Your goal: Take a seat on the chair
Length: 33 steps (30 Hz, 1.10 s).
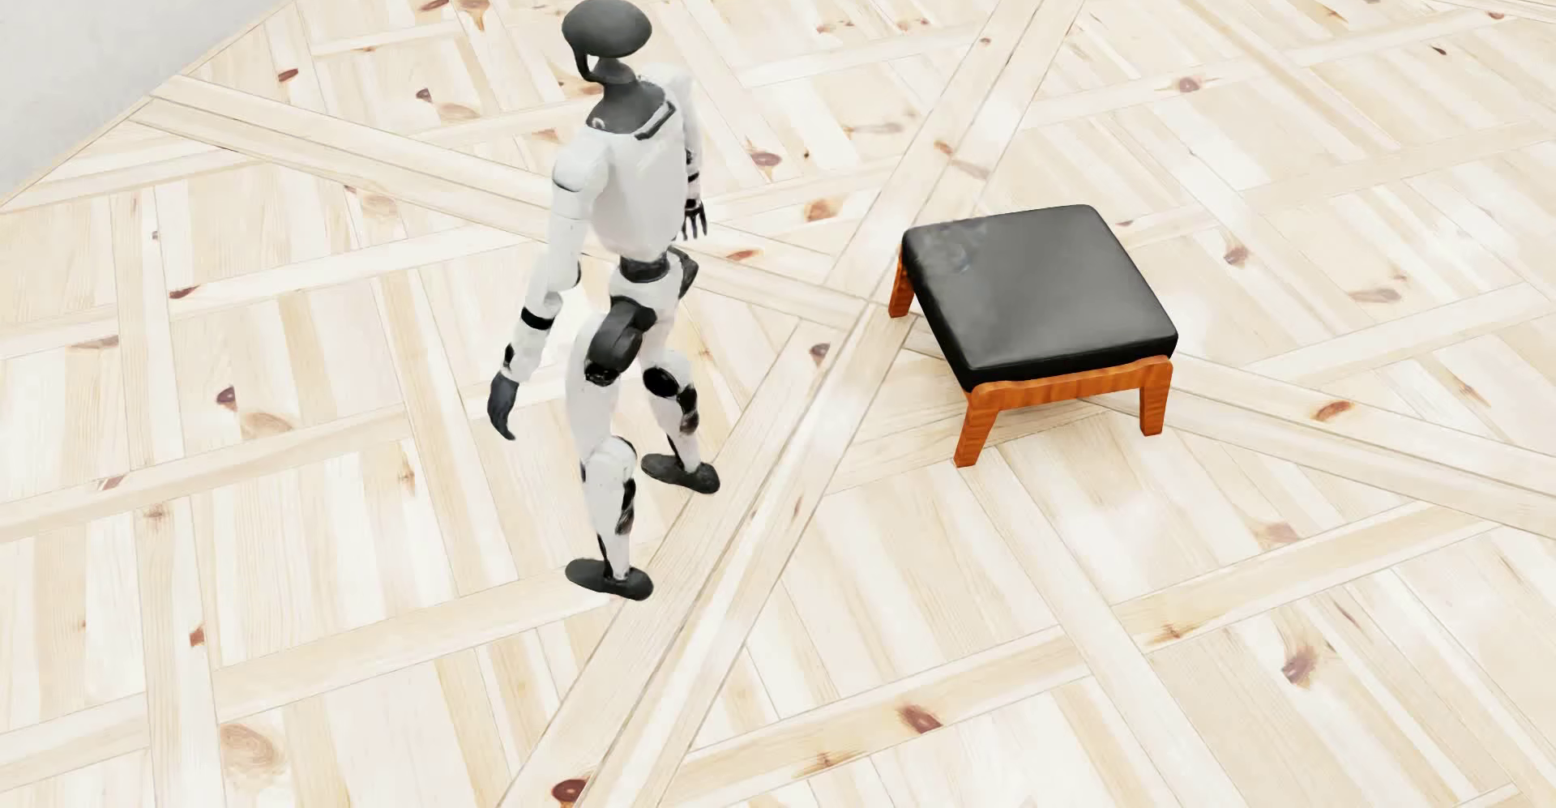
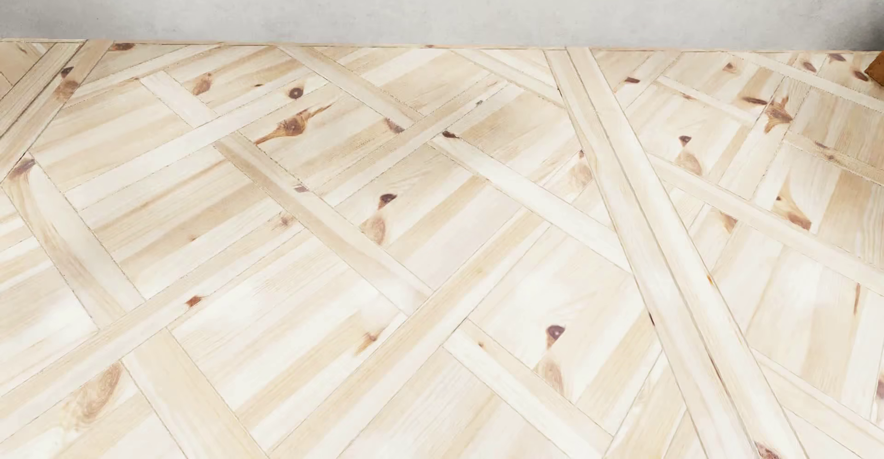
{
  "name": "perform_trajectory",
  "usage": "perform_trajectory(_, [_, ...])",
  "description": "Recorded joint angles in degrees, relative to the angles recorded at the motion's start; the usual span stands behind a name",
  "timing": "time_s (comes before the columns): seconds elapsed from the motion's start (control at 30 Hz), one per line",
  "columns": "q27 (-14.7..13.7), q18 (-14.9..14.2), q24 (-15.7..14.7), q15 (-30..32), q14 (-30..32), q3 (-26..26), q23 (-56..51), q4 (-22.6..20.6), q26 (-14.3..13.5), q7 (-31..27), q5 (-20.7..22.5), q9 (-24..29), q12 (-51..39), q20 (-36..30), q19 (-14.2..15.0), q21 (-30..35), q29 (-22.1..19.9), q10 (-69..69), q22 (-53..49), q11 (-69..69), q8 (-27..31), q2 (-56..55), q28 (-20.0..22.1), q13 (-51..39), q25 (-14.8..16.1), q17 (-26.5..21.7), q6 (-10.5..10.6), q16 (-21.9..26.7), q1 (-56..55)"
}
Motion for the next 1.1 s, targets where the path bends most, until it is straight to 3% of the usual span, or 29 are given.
perform_trajectory(0.13, [0.36, 0.6, 0.45, 0.63, -1.45, 0.12, -0.36, -1.25, -0.64, 0.43, -1.5, 0.1, -0.32, 0.29, 0.51, 0.49, 1.0, 0.95, -0.37, 0.2, -0.24, -0.08, 0.26, 0.75, -1.41, 0.17, 0.13, -0.4, 0.26])
perform_trajectory(0.3, [0.36, 1.6, 0.88, 1.87, -7.49, 0.58, -1.03, -3.67, -1.29, -1.99, -2.99, 0.4, 0.62, -0.51, 1.14, 0.85, 0.76, 5.84, -1.38, 0.89, 1.29, -0.79, -0.56, 0.08, -0.54, -0.85, 0.3, -0.97, -0.01])
perform_trajectory(0.47, [-0.12, 2.0, 2.68, 5.25, -7.13, -1.29, -3.06, -3.3, -1.75, 2.69, -2.74, 1.49, 1.29, -2.76, 2.54, -0.89, 0.07, 4.41, -3.0, 0.43, 3.69, -4.73, -2.27, -1.78, -1.58, 0.54, -0.9, 0.83, 1.65])
perform_trajectory(0.5, [-0.5, 2.64, 3.97, 5.68, -7.34, -1.71, -3.67, -3.26, -1.74, 3.4, -2.18, 1.79, 1.58, -3.3, 2.83, -0.75, 0.42, 3.25, -3.94, 0.95, 4.24, -6.23, -2.96, -1.81, -2.55, 1.02, -1.11, 1.98, 2.3])
perform_trajectory(0.6, [-0.77, 4.51, 3.21, 3.82, -7.22, -3.05, -3.65, -2.95, -2.47, 6.37, -1.3, 3.46, 1.75, -2.37, 1.06, -2.37, 2.68, 0.95, -4.33, 5.21, 2.28, -8.03, -1.98, -1.66, -5.78, 1.6, -1.6, 3.66, 4.81])
perform_trajectory(0.8, [-1.48, 9.91, 4.22, 3.0, -8.15, -3.12, -2.65, -2.29, -3.42, 11.19, -5.8, 4.35, 3.07, -0.54, 1.1, -6.14, 3.97, 0.04, -4.2, 6.4, -0.85, -8.7, -1.6, 0.22, -6.77, 0.22, -1.16, 3.4, 10.6])
perform_trajectory(0.9, [-3.31, 12.69, 5.39, 1.74, -6.04, -3.14, -2.57, -2.22, -4.31, 13.65, -6.46, 5.54, 2.0, -1.25, -0.94, -7.82, 3.81, -0.56, -4.29, 4.28, -4.35, -8.53, -1.17, 0.1, -8.68, -0.27, -1.01, 2.99, 14.14])
perform_trajectory(0.93, [1.53, 8.21, 0.79, -0.21, -8.91, -3.65, -4.51, -2.62, -2.96, 13.63, -4.63, 2.25, 3.81, -0.42, -0.03, -6.72, 5.1, -2.32, -4.08, 5.35, -3.22, -10.66, 2.38, 2.71, -5.79, -0.16, -1.47, 2.46, 14.45])
perform_trajectory(0.97, [1.44, 7.91, 0.67, 0.64, -8.41, -3.59, -4.73, -2.23, -3.09, 14.01, -3.45, 2.01, 3.95, -0.42, -0.6, -6.84, 5.39, -1.33, -4.91, 4.31, -3.57, -9.89, 2.62, 3.3, -6.31, -0.28, -1.4, 2.46, 15.02])
perform_trajectory(1.0, [1.25, 6.44, -0.36, 4.75, -8.42, -3.62, -4.61, -0.43, -3.45, 14.05, -1.93, 1.89, 3.97, -0.17, 0.7, -5.87, 5.15, 1.76, -5.29, 2.76, -2.26, -9.54, 3.83, 3.63, -6.06, -0.36, -0.74, 2.23, 14.83])
perform_trajectory(1.1, [0.74, -0.82, -3.44, 4.49, -5.04, -3.27, -5.1, 6.33, -3.32, 13.8, 2.53, 2.6, 4.5, -0.54, -2.77, -2.97, 5.01, 17.02, -5.96, 1.93, -1.78, -6.02, 3.78, 4.55, -6.62, -0.64, -0.31, 2.92, 12.09])
